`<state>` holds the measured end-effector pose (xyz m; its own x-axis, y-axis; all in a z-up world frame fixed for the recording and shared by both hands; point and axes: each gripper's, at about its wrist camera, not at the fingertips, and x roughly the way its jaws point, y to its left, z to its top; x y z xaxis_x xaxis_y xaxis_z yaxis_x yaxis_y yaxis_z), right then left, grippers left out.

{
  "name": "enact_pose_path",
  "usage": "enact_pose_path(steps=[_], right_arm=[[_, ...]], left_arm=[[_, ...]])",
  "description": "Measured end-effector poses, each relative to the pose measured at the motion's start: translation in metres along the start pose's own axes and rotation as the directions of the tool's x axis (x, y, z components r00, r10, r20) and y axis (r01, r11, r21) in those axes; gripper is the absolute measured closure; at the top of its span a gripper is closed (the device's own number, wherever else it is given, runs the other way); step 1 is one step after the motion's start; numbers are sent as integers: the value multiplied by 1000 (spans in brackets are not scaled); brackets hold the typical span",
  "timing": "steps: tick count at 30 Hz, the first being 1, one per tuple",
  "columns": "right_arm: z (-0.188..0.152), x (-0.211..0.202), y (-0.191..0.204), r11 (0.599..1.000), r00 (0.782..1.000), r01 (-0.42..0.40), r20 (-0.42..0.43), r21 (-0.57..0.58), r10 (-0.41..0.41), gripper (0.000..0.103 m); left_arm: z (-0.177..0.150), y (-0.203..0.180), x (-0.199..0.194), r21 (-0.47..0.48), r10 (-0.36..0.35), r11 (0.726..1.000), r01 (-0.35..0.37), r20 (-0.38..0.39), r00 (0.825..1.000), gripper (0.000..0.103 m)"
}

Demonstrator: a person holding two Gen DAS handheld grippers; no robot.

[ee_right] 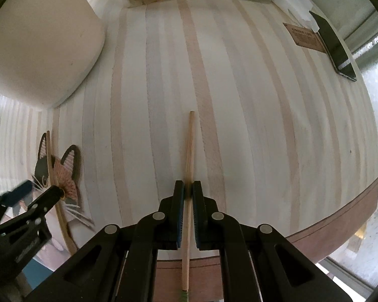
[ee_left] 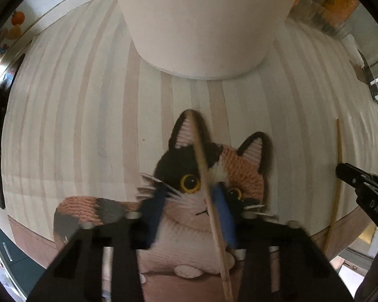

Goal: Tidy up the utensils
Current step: 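Grasp a chopstick on the mat with the left tool while the right tool grasps another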

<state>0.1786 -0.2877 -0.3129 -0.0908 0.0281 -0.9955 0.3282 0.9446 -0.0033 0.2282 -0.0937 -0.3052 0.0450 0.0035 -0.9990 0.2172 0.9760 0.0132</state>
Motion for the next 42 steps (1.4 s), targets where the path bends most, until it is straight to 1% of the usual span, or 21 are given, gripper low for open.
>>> enact_pose_path(steps=[1,4,5,6,8,11,14,17,19,20,23,29,31,32,34,35,38,42], right_arm=[[-2,0,-3,1000,1000,1,0,2,-1,96],[1,-3,-3,1000,1000,23,-4,-1,-23,96],[11,-3,12,999,999,32,-6,-7,-32,96],[11,-3,14,999,999,35,-7,-16,-35,96],[18,1,37,999,1000,28,-12,-29,-28,96],[17,1,55,998,1000,9,-16,-61,-10,96],[16,1,71,996,1000,-11,-18,-86,10,96],[14,1,83,994,1000,-2,-18,-110,0,96],[14,2,88,992,999,10,-39,-128,-15,95],[14,3,90,991,998,11,-55,-133,-18,94],[11,6,100,989,996,1,-87,-148,-14,83],[-1,5,116,987,997,31,-62,-158,-41,79],[1,8,120,987,998,34,-53,-156,-42,80],[-1,7,121,987,998,35,-45,-156,-42,81],[-3,5,126,988,999,39,-31,-152,-44,90],[-3,3,123,988,999,41,-24,-148,-45,96],[-6,-2,116,994,1000,16,-22,-112,-19,96],[-4,-17,106,994,1000,3,24,-107,-1,96]], left_arm=[[1,1,0,4,3,1000,-3,-1,1000,96],[2,10,-1,2,20,1000,-20,-2,1000,97],[2,14,-1,1,30,1000,-30,1,1000,98],[2,18,-1,1,36,999,-36,4,999,98],[1,31,-2,0,43,999,-43,7,999,99],[0,44,-3,-10,41,999,-41,7,999,99],[2,46,-4,-15,39,999,-38,9,999,99],[-1,45,-6,-27,36,999,-36,8,999,98],[0,48,-6,-39,26,999,-26,5,1000,98],[-2,55,-6,-41,23,999,-23,4,1000,98],[-2,61,-6,-48,19,999,-19,2,1000,98],[0,59,-6,-43,27,999,-27,1,1000,98],[1,60,-7,-45,28,999,-28,1,1000,98],[2,52,-7,-46,33,998,-33,1,999,98],[2,49,-7,-44,40,998,-40,5,999,99],[2,47,-6,-45,56,997,-55,11,998,99],[0,49,-14,-62,79,995,-76,45,996,99],[0,55,-35,-88,100,992,-91,104,990,99]])
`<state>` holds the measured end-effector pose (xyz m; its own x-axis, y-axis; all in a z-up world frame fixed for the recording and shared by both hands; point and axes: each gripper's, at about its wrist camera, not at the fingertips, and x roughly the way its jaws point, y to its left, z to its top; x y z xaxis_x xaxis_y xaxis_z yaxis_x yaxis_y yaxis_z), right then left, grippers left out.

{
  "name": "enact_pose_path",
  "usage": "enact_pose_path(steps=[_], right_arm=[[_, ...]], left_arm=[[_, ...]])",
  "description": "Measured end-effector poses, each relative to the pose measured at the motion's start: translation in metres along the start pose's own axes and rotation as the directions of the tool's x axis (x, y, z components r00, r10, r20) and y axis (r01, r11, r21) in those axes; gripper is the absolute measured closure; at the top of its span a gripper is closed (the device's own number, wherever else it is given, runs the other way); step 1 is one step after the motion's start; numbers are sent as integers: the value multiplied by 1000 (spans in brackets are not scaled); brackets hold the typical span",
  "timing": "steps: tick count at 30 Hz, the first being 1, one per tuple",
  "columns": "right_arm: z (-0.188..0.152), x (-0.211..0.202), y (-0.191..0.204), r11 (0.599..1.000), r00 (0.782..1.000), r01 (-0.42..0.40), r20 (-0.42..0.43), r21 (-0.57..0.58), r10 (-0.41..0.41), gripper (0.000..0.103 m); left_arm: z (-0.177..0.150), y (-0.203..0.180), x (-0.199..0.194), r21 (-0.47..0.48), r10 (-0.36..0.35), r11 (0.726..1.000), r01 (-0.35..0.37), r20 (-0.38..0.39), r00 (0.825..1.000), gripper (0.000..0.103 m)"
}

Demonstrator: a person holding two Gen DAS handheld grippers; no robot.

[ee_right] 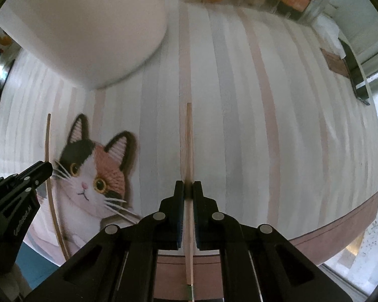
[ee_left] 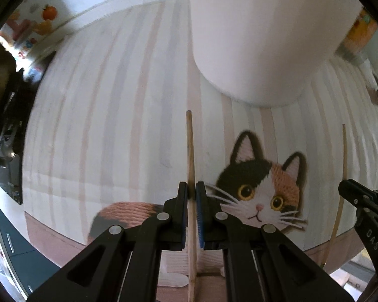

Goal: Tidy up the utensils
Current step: 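Grasp a chopstick on the mat with the left tool while the right tool grasps another, then carry both chopsticks up and insert them into the utensil holder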

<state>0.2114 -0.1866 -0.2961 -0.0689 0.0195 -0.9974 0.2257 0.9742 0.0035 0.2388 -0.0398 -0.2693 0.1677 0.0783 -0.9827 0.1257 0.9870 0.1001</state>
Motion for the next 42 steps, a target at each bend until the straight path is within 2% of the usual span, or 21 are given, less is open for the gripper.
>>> enact_pose_path(steps=[8,13,15,19,29,33,34,42], right_arm=[[2,-49,-3,1000,991,-16,129,-9,17,96],[2,-82,-4,999,975,-34,219,1,33,96],[11,-87,-6,999,968,-45,246,3,42,96],[18,-115,-6,997,946,-72,316,6,66,96],[32,-171,-12,991,880,-137,461,9,117,97],[35,-195,-12,986,854,-169,499,5,144,97],[36,-199,-13,984,850,-177,504,4,151,97],[45,-260,-20,959,815,-281,522,-22,251,97]], left_arm=[[5,9,-65,-38,-8,999,14,151,989,99],[5,15,-102,-67,-1,998,18,245,970,99],[8,14,-119,-66,-8,997,28,281,960,99],[11,17,-140,-66,-25,997,50,331,943,99],[22,21,-196,-85,-54,991,104,457,888,100],[27,30,-225,-101,-97,980,169,501,860,100],[28,32,-233,-111,-113,976,188,482,869,100],[36,45,-289,-87,-199,951,298,568,799,100]])
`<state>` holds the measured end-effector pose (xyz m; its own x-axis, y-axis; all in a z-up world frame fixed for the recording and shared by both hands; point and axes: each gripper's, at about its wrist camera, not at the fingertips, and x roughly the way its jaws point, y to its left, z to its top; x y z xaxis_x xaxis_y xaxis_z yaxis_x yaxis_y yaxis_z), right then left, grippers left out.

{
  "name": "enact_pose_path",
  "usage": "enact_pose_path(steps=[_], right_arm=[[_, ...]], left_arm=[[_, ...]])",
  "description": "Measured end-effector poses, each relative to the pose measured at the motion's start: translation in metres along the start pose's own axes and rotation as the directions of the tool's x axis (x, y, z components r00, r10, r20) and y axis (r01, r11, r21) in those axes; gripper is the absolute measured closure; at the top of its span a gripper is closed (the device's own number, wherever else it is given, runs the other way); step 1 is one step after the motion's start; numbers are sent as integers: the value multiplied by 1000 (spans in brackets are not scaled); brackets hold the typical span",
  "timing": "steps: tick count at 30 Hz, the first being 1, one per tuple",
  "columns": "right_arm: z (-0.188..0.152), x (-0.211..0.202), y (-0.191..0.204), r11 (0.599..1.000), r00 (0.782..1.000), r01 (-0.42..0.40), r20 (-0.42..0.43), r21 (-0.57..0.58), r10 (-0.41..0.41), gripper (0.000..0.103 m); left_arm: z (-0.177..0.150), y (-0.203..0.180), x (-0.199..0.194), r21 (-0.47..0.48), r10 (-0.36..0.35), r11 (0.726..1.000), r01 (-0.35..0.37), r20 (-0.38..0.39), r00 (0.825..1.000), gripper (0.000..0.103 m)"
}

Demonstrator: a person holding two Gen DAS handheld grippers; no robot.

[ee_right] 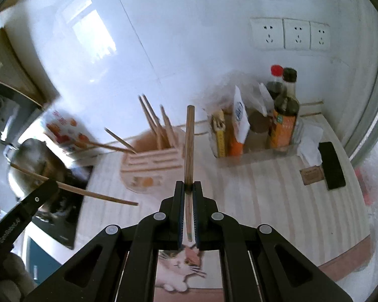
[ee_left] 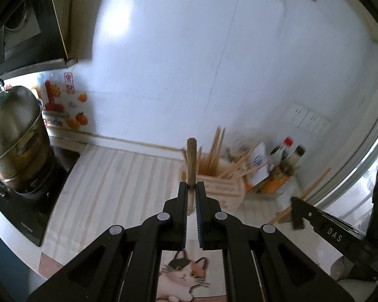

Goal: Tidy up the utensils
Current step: 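Carry both chopsticks up and insert them into the utensil holder, then open both tools to drop the chopsticks into the holder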

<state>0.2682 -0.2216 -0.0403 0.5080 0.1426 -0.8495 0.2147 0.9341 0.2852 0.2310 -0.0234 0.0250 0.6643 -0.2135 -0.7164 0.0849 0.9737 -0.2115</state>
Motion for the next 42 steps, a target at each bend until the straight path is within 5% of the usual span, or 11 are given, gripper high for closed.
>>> enact_pose_path(steps=[15,30,42], right_arm=[[89,-68,16,992,982,-129,137,-4,128,97],[138,25,38,1000,995,-11,97,-19,13,97],[133,91,32,1000,999,7,-51,-24,-9,96]], left_arm=[[66,-30,-16,35,-111,993,109,69,991,100],[89,-30,109,62,-32,997,39,-117,993,99],[78,-20,140,32,19,999,-12,-218,976,97]])
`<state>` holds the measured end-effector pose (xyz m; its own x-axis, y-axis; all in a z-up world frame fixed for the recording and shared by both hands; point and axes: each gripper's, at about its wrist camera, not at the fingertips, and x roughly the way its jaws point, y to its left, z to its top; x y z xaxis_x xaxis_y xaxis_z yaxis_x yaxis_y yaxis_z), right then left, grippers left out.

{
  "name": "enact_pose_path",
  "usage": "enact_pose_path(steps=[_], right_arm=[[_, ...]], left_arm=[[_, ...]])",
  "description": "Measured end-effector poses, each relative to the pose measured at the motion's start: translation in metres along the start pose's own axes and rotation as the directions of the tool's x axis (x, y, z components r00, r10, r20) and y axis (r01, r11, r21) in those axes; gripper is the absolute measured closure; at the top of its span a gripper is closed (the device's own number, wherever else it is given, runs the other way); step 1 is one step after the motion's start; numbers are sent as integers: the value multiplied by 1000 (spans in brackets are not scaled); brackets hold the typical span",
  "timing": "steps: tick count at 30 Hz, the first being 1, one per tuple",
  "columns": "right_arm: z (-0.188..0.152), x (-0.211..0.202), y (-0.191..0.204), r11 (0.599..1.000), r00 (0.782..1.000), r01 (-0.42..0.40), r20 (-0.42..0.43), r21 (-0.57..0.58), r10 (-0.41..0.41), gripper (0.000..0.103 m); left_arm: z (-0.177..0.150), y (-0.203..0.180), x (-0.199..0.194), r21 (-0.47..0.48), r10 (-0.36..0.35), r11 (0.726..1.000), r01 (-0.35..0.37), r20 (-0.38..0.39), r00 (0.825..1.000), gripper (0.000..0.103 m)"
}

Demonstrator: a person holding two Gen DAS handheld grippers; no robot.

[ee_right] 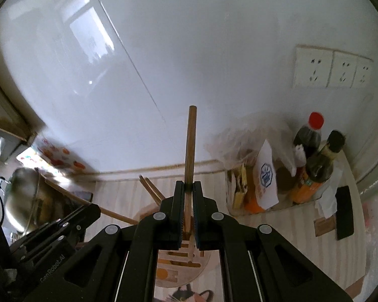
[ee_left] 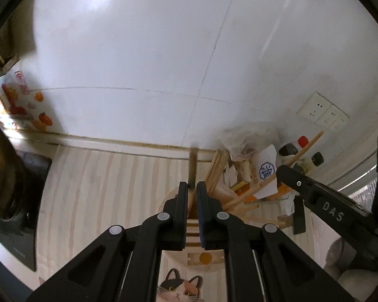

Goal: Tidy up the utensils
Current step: 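Open both tools to drop the chopsticks into the holder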

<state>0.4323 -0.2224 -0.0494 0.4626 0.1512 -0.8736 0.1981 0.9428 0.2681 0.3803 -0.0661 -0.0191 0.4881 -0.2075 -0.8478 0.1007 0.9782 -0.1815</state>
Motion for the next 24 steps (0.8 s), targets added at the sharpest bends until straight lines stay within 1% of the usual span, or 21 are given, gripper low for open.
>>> enact_pose_path(steps=[2,3,4,5,6,7,8,9,12,13,14,15,16,18,19,21,22,24], right_arm=[[-1,9,-4,1000,999,-8,-49,12,9,95],[-1,9,-5,1000,998,-14,-56,18,14,89],[-1,7,-8,1000,998,-12,-57,23,14,84],[-1,4,-9,1000,999,-13,-49,25,14,71],[-2,-2,-10,1000,999,-15,-32,25,16,62],[-2,-8,-11,1000,1000,-11,-20,19,12,60],[-3,-14,-11,1000,1000,-5,-8,10,5,59],[-4,-19,-11,1000,1000,-2,1,5,2,57],[-14,-35,-12,999,999,30,37,-21,-29,48],[-18,-39,-13,999,998,42,46,-28,-40,47],[-23,-41,-13,998,997,54,53,-34,-52,43],[-29,-44,-13,997,996,64,59,-43,-62,40],[-35,-45,-13,995,995,78,65,-54,-75,38],[-50,-45,-12,992,992,104,73,-77,-99,30],[-55,-45,-11,990,992,113,75,-85,-106,27],[-69,-40,-12,984,989,138,74,-110,-131,15],[-75,-37,-13,983,988,145,64,-114,-139,12],[-84,-31,-16,979,986,163,46,-126,-158,4]], left_arm=[[0,0,-13,-5,6,1000,-6,17,1000,92],[-1,0,-24,0,31,1000,-31,43,999,90],[-2,0,-30,2,52,999,-52,62,997,81],[-3,1,-37,5,81,997,-82,81,993,58],[-5,2,-45,9,113,993,-115,103,988,43],[-7,5,-51,4,136,991,-137,122,983,21],[-11,7,-57,5,142,990,-144,125,982,17],[-16,9,-63,4,162,986,-164,149,975,17],[-29,16,-64,-5,210,977,-212,160,965,17],[-32,17,-64,-8,216,976,-217,166,962,14],[-39,18,-63,-4,225,974,-228,177,958,3],[-45,18,-60,5,232,971,-237,182,955,0],[-49,17,-58,13,243,968,-250,186,952,0],[-58,15,-50,32,272,959,-282,180,945,0],[-62,14,-47,37,274,958,-285,173,946,0],[-69,14,-40,38,283,956,-292,160,946,0],[-72,14,-38,38,291,953,-300,156,944,0],[-77,13,-33,40,305,949,-314,149,941,0]])
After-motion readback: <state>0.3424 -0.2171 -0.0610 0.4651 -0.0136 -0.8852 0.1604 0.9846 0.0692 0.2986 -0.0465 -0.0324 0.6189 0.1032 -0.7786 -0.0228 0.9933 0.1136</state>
